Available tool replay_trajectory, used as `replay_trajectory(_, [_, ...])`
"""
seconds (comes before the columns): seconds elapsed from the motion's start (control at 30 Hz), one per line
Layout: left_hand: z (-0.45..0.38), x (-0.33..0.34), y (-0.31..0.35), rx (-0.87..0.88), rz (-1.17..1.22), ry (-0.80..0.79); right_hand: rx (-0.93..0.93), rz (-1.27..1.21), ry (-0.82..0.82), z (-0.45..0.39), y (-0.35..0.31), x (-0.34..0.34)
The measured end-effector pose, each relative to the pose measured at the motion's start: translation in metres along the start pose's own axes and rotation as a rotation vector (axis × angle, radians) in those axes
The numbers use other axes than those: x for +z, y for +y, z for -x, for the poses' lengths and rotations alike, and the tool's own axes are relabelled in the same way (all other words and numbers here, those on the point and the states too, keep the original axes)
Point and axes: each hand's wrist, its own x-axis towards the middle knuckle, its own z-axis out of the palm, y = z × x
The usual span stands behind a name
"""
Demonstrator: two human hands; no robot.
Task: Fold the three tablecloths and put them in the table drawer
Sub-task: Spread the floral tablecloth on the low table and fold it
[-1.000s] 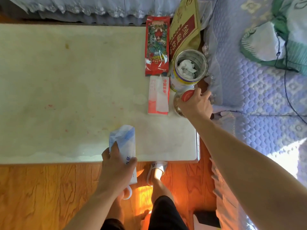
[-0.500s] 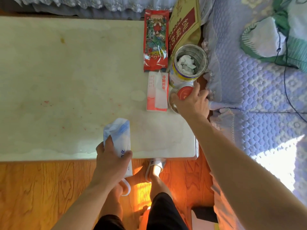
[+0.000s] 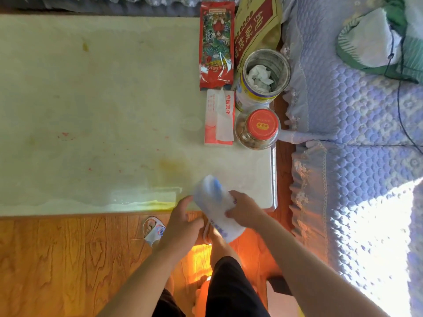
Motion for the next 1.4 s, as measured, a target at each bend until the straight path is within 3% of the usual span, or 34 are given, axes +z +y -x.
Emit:
replay_trajectory(0.07, [-0.001,-0.008,-0.007,-0.005,-0.100,0.061,-0.051,0.195,0.011,-0.022,0.009,-0.025])
replay_trajectory(0.13, [-0.001,-0.012,-0.015,-0.034,-0.124,0.086,-0.095,0.163,0.091,-0.038,0.012,-0.054])
replay_trajectory(0.23, [0.006,-0.021,-0.022,-0.064,-0.113,0.103,-0.016,-0.085,0.509,-0.035,0.019,-0.074])
replay_trajectory(0.3, [0.013,-0.025,-0.027,-0.072,-0.104,0.104,0.223,-0.231,0.742,-0.025,0.032,-0.050])
replay_trajectory(0.37, [0.016,-0.025,-0.031,-0.091,-0.082,0.103,0.401,-0.522,0.599,-0.017,0.033,-0.019])
replay_trajectory(0.47, [0.015,-0.025,-0.036,-0.133,-0.049,0.114,0.440,-1.228,0.038,-0.017,0.007,0.008])
replay_trajectory(0.5, [0.013,-0.026,-0.037,-0.142,-0.044,0.124,0.437,-1.382,-0.042,-0.024,-0.003,0.012])
replay_trajectory(0.63, [0.009,-0.037,-0.040,-0.151,-0.033,0.192,0.378,-1.608,0.061,-0.054,-0.044,0.008])
replay_trajectory(0.73, [0.009,-0.047,-0.044,-0.167,-0.029,0.212,0.399,-1.507,0.194,-0.072,-0.049,-0.010])
replay_trajectory(0.9, [0.012,-0.068,-0.053,-0.239,0.192,0.241,0.417,-1.251,0.110,-0.048,-0.026,-0.022])
replay_trajectory(1.13, [0.036,-0.102,-0.070,-0.243,0.171,0.241,0.427,-1.166,0.145,0.011,-0.014,-0.001])
replay_trajectory(1.23, [0.050,-0.133,-0.077,-0.203,0.291,0.208,0.340,-1.114,0.154,0.037,-0.052,0.018])
replay_trajectory(1.4, [0.105,-0.228,-0.109,-0.016,0.442,0.188,0.110,-0.973,0.102,0.088,-0.174,0.090])
